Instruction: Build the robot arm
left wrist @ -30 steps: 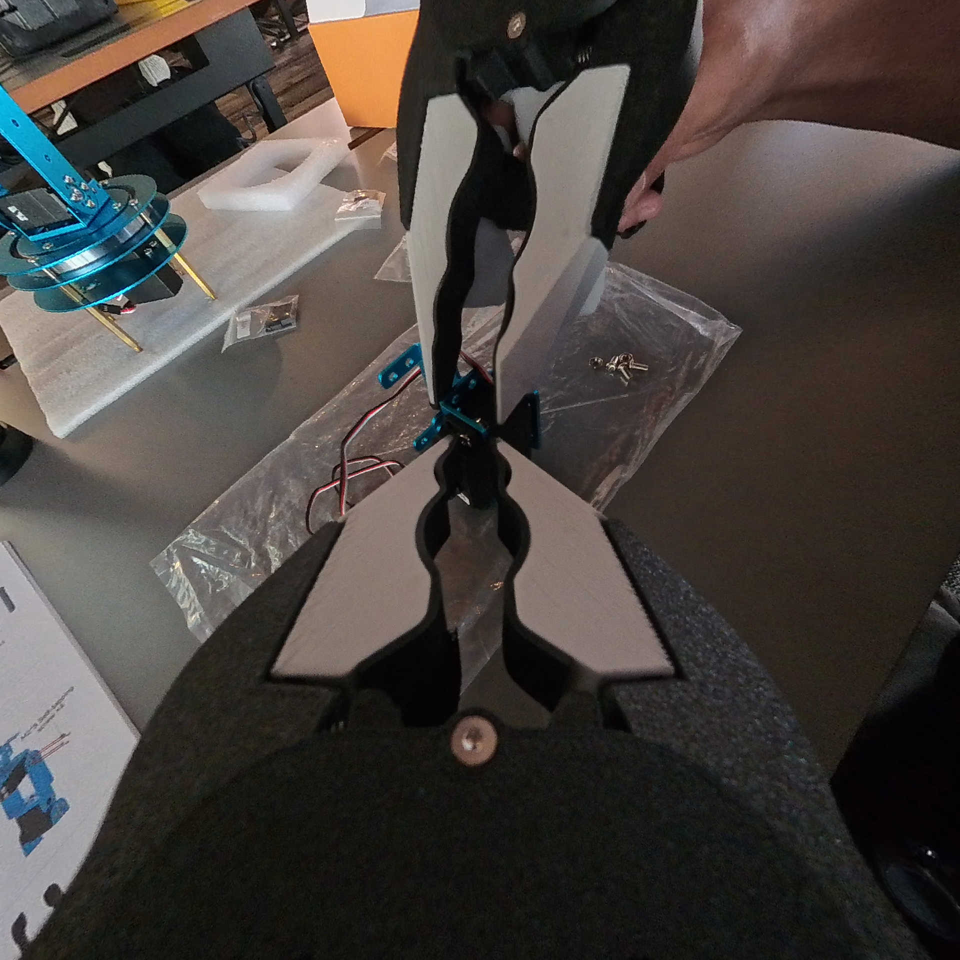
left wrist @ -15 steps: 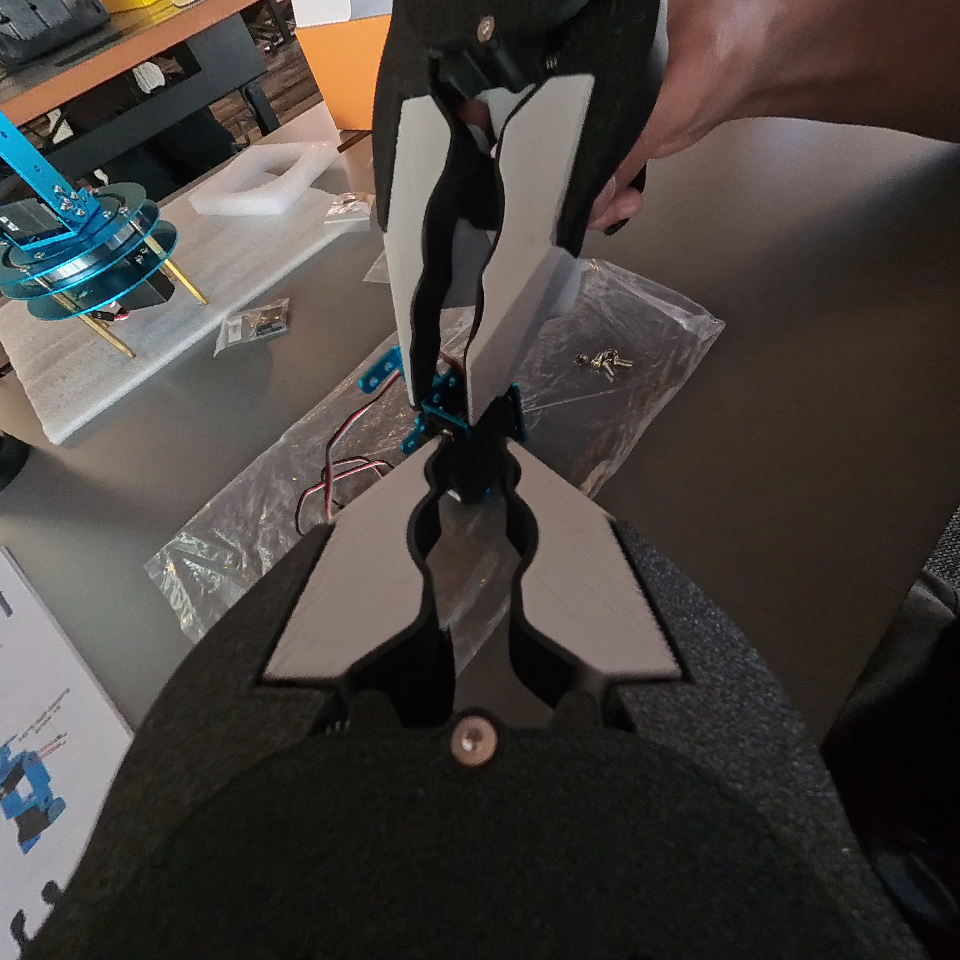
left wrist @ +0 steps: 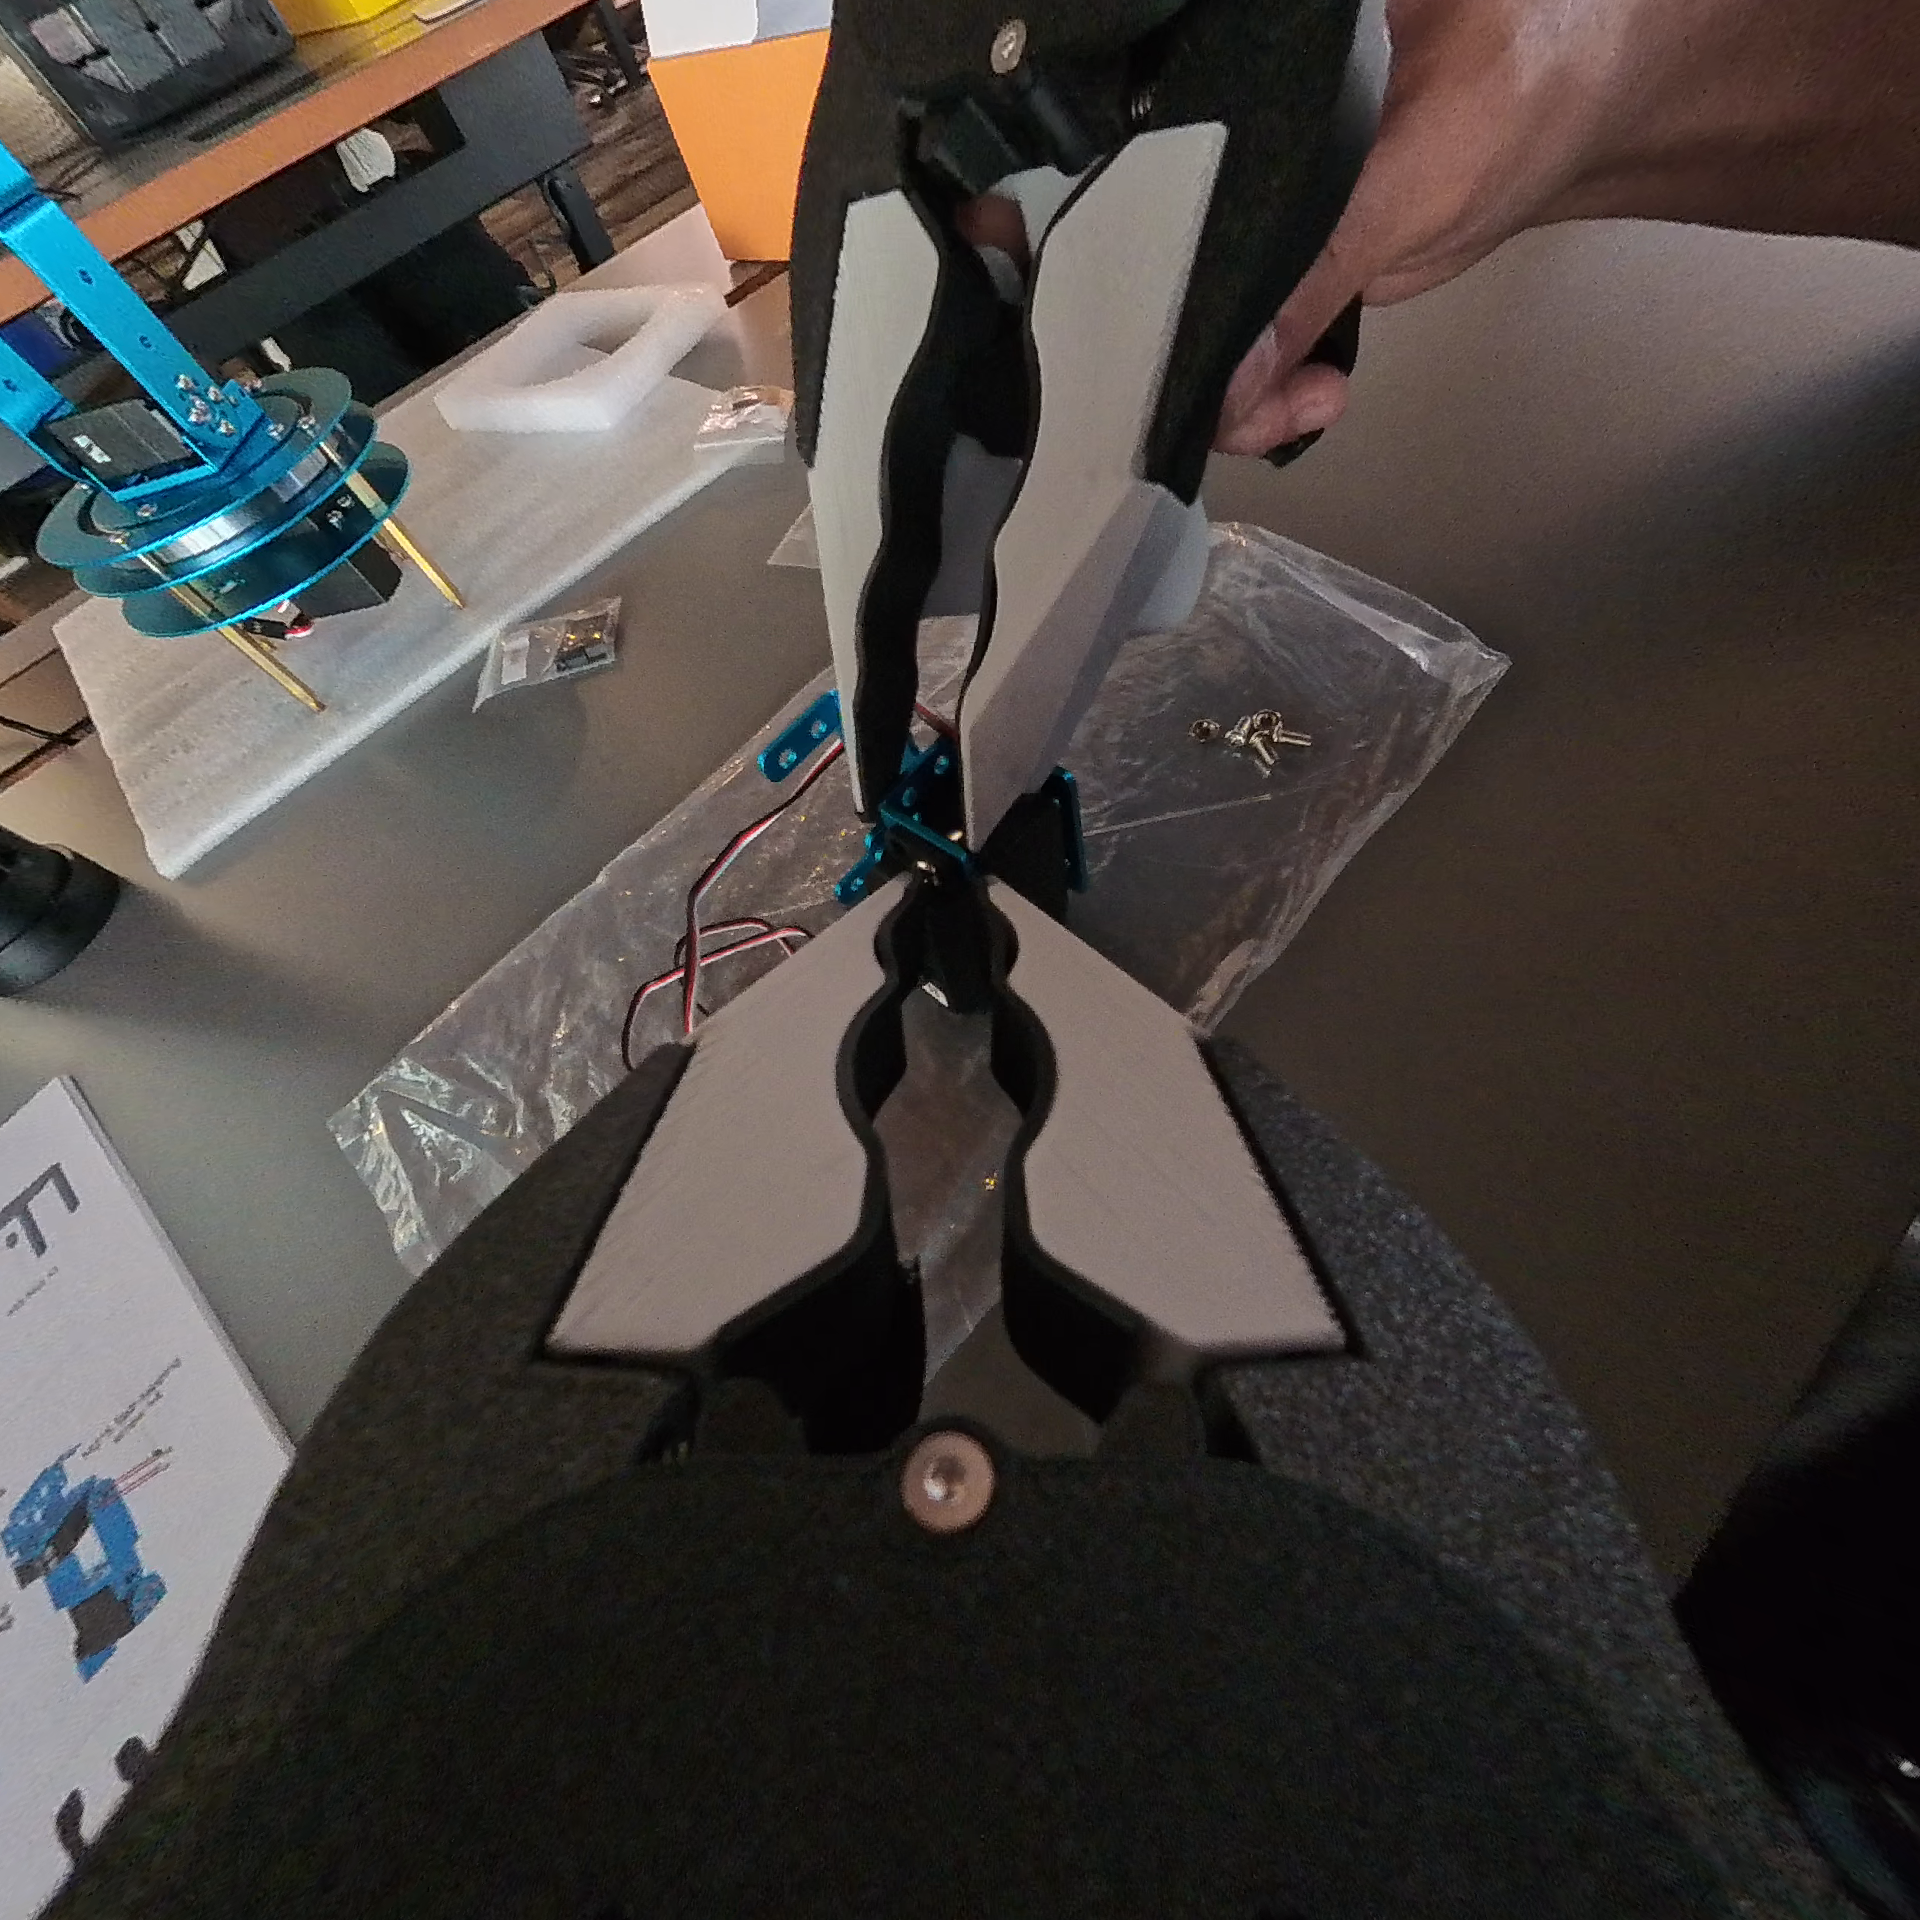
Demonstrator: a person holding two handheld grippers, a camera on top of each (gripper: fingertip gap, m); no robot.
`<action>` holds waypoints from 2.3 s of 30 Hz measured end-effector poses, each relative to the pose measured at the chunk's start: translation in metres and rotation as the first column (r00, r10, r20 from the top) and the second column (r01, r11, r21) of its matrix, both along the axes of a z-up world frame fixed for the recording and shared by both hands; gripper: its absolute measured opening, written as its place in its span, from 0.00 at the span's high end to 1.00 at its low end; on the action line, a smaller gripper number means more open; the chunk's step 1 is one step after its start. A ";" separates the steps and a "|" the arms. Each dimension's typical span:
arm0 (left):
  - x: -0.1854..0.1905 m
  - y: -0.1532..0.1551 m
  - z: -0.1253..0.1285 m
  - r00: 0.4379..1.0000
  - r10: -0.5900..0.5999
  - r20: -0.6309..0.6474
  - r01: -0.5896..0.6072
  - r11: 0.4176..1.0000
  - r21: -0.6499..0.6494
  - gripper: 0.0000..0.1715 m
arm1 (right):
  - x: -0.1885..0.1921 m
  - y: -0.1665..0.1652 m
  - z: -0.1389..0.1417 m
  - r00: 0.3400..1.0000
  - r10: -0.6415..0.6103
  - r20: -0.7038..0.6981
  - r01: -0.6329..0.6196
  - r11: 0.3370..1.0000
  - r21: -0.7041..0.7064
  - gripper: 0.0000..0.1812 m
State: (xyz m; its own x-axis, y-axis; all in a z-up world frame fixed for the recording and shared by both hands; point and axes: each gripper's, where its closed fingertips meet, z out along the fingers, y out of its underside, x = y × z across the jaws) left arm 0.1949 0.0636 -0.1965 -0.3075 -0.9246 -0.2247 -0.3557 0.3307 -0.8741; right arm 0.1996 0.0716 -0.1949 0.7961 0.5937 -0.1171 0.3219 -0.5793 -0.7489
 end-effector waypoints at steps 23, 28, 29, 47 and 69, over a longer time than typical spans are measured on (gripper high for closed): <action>0.001 -0.003 0.000 1.000 -0.016 -0.010 0.015 1.000 -0.014 0.95 | 0.000 -0.003 0.001 0.998 -0.012 -0.062 0.009 0.998 -0.057 0.88; 0.001 -0.004 0.000 1.000 -0.021 -0.009 0.021 1.000 -0.021 0.95 | 0.000 -0.003 0.002 0.990 -0.014 -0.142 0.003 0.997 -0.078 0.88; 0.001 -0.004 0.000 1.000 -0.022 -0.010 0.022 1.000 -0.022 0.95 | -0.002 -0.004 0.002 0.991 0.003 -0.137 -0.013 0.997 -0.072 0.86; 0.001 -0.006 -0.001 0.999 -0.031 -0.013 0.031 0.999 -0.026 0.95 | -0.002 -0.005 0.001 0.995 0.038 -0.093 -0.043 0.998 -0.045 0.88; -0.001 -0.009 -0.001 0.999 -0.050 -0.011 0.049 0.998 -0.031 0.95 | -0.003 -0.009 0.003 0.983 0.082 -0.166 -0.096 0.992 -0.080 0.88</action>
State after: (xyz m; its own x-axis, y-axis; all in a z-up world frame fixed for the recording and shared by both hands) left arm 0.1941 0.0548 -0.1971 -0.3556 -0.9145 -0.1929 -0.3499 0.3216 -0.8799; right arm 0.1971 0.0625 -0.1922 0.7065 0.6435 -0.2946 0.2537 -0.6189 -0.7434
